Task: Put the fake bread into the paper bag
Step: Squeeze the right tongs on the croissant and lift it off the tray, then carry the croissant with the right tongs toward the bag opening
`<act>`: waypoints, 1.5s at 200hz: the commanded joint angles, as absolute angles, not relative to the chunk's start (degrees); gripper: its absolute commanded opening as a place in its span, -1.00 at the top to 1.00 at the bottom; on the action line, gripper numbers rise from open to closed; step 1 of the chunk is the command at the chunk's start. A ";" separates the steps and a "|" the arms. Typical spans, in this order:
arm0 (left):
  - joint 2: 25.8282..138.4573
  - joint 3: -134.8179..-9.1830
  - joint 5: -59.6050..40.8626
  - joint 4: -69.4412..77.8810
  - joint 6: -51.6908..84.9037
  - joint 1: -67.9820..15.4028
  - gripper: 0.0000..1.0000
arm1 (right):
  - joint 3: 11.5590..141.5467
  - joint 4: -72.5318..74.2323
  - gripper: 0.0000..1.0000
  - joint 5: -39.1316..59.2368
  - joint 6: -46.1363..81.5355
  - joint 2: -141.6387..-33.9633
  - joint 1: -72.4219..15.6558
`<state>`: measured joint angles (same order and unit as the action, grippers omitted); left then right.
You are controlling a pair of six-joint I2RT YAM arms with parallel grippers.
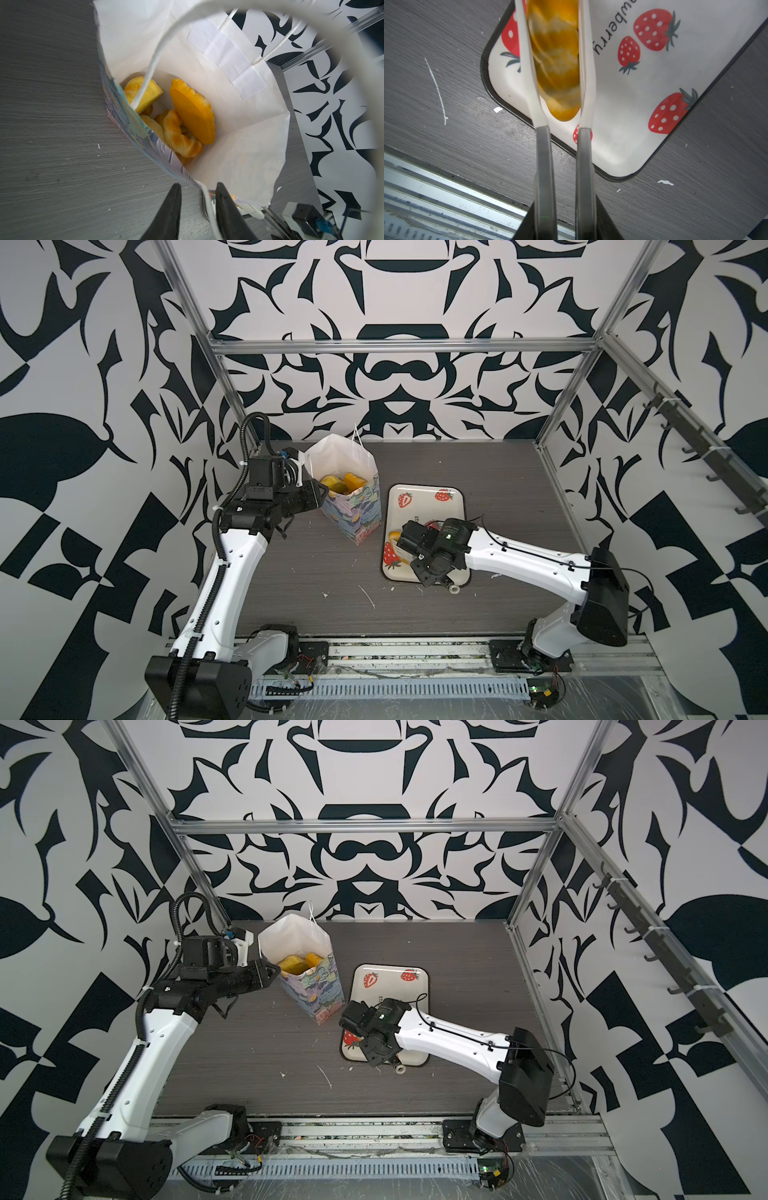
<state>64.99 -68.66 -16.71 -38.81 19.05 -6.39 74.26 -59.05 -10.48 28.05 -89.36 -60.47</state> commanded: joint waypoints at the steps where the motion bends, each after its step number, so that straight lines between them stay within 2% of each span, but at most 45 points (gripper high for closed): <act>1: 64.56 -69.16 -16.67 -39.76 18.85 -6.38 0.37 | 77.24 -59.72 0.32 -13.72 27.54 -87.11 -60.29; 120: 64.34 -69.26 -16.70 -39.87 18.90 -6.42 0.37 | 83.32 -62.01 0.32 -16.48 24.90 -85.25 -58.19; 300: 64.19 -69.62 -16.54 -40.45 18.63 -6.37 0.37 | 104.41 -69.54 0.32 -23.97 17.60 -86.73 -56.67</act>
